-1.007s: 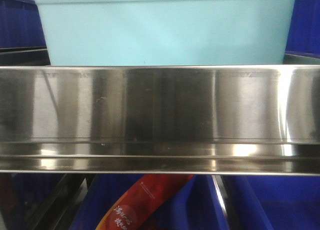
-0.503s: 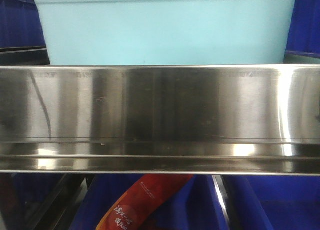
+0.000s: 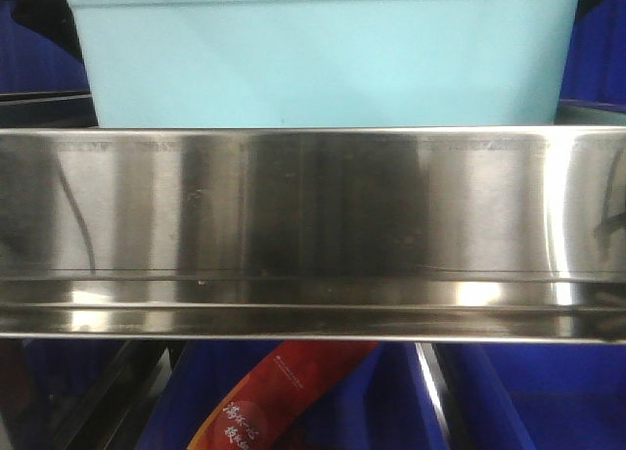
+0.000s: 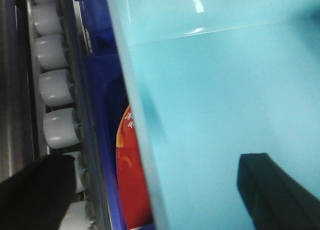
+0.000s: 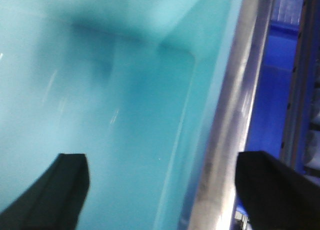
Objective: Fetch blue bin and place on conveyor start
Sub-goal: 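Clamp the teal bin's side walls with both grippers and lift it, then pull the held teal bin back off the shelf toward the robot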
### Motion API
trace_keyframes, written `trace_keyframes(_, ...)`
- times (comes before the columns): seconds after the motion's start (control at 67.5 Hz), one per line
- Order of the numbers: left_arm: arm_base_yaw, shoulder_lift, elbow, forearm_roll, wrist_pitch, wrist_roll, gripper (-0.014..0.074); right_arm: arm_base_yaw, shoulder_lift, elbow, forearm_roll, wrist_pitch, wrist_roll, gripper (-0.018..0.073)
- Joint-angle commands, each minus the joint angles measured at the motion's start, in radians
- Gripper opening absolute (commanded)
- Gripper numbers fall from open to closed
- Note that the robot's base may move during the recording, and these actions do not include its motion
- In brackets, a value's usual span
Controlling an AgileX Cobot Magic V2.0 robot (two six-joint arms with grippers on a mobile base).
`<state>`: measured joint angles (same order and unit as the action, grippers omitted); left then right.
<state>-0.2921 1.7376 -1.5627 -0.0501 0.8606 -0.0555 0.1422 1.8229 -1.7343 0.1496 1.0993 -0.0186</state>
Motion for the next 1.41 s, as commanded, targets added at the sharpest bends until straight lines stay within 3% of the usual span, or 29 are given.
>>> trace_keyframes(0.0,0.001,-0.005,-0.007,-0.007,-0.01,-0.008,0.0428,0.0,-0.003,-0.011,-0.014,-0.015,0.002,0.0366)
trace_keyframes(0.089,0.001,-0.005,-0.007,-0.009,-0.01,-0.008,0.0251,0.0,-0.003,-0.011,-0.014,-0.015,0.002,0.0185)
trace_keyframes(0.222,0.001,-0.005,-0.007,-0.019,-0.01,-0.008,-0.0112,0.0,-0.001,-0.011,-0.014,-0.015,0.002,-0.0106)
trace_keyframes(0.267,0.001,-0.005,-0.007,-0.019,-0.01,-0.008,-0.0111,0.0,-0.001,-0.011,-0.014,-0.015,0.002,-0.0169)
trace_keyframes(0.563,-0.001,-0.062,-0.009,-0.026,-0.001,-0.008,-0.0111,0.0,-0.057,-0.011,-0.014,-0.001,0.002,-0.0151)
trace_keyframes(1.14,-0.012,-0.408,-0.009,-0.071,0.049,-0.008,-0.0111,0.0,-0.4,-0.011,0.004,0.023,0.002,-0.0151)
trace_keyframes(1.392,-0.012,-0.424,-0.007,-0.078,0.047,-0.008,-0.0111,0.0,-0.409,-0.009,0.004,0.021,0.002,-0.0151)
